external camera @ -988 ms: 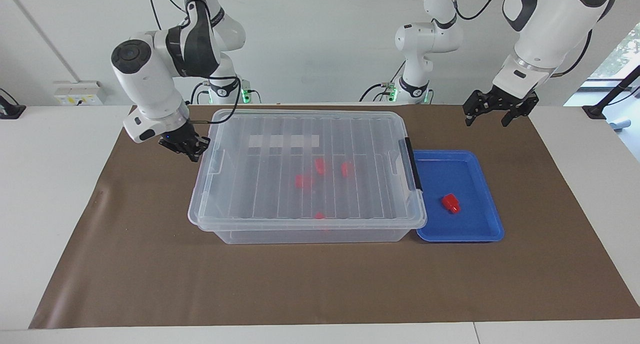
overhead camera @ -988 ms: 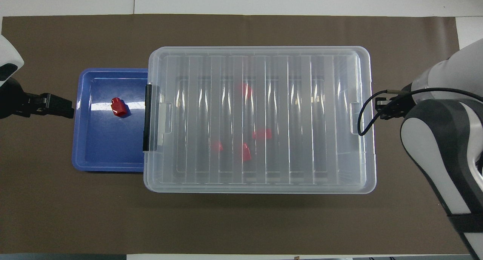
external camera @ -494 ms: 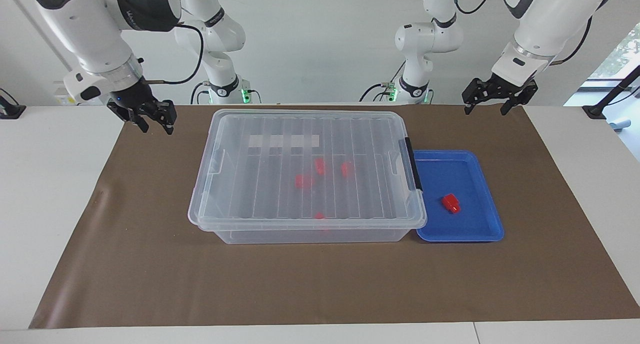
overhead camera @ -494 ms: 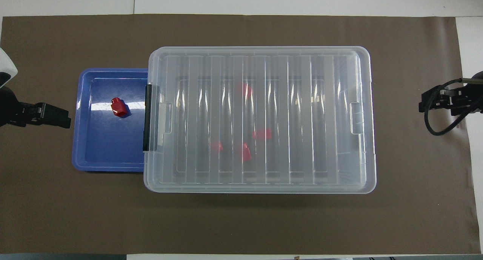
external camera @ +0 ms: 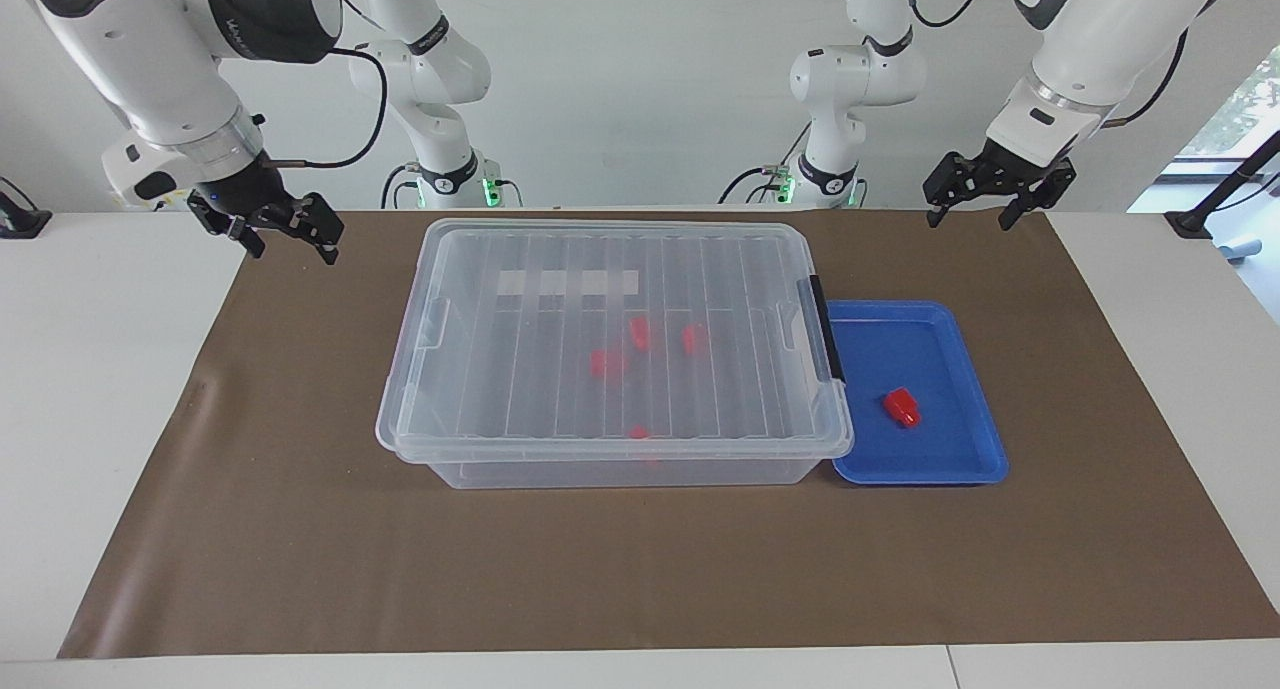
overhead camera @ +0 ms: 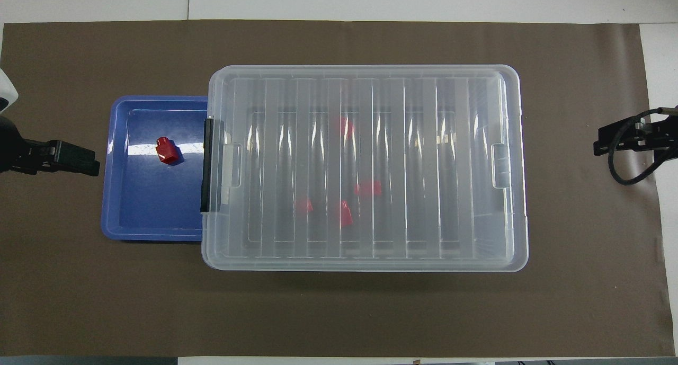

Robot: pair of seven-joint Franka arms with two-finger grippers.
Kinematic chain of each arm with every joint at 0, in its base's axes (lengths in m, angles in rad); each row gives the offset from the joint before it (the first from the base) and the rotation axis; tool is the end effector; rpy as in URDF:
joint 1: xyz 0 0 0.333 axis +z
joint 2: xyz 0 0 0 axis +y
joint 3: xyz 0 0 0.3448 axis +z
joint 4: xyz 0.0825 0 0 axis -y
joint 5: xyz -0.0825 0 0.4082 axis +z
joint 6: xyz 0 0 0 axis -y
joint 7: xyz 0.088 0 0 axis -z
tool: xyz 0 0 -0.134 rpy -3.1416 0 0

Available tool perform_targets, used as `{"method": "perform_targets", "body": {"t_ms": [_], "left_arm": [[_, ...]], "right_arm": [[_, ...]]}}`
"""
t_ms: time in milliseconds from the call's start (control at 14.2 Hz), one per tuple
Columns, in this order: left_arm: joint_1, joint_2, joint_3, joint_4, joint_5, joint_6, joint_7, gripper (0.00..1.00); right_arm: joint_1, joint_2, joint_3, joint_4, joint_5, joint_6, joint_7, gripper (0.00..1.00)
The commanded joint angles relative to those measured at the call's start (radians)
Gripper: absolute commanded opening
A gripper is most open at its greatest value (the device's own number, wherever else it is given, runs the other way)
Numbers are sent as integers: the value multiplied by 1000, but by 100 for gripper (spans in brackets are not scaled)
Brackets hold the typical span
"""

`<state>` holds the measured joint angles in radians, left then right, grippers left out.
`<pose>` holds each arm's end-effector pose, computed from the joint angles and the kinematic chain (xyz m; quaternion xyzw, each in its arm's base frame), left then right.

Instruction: Place red block in blue tray from box

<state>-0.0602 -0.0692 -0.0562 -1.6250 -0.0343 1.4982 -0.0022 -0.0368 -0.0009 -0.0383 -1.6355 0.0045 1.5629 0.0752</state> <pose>0.5412 -0.0692 0.6324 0.9978 -0.0577 -0.0297 0.0135 0.5714 -0.0424 0.5942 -0.9965 0.0751 0.0358 0.0023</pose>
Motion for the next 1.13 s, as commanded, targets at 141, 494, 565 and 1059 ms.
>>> {"method": "perform_targets", "body": {"t_ms": [141,494,565,1059], "left_arm": [[11,5,-1,2,-12,-29,18,100],[11,17,-1,10,-10,0,21,100],[11,19,-1,11,-9,0,21,100],[11,39,-1,31,-9,4,22,100]], "right_arm": [[14,25,-34,57,-1,-21,-31,100],[9,16,-23,59,-6,-12,-103,100],[12,18,-23,59,-11,-12,-103,100],[8,16,-23,57,-9,-14,-104,100]]}}
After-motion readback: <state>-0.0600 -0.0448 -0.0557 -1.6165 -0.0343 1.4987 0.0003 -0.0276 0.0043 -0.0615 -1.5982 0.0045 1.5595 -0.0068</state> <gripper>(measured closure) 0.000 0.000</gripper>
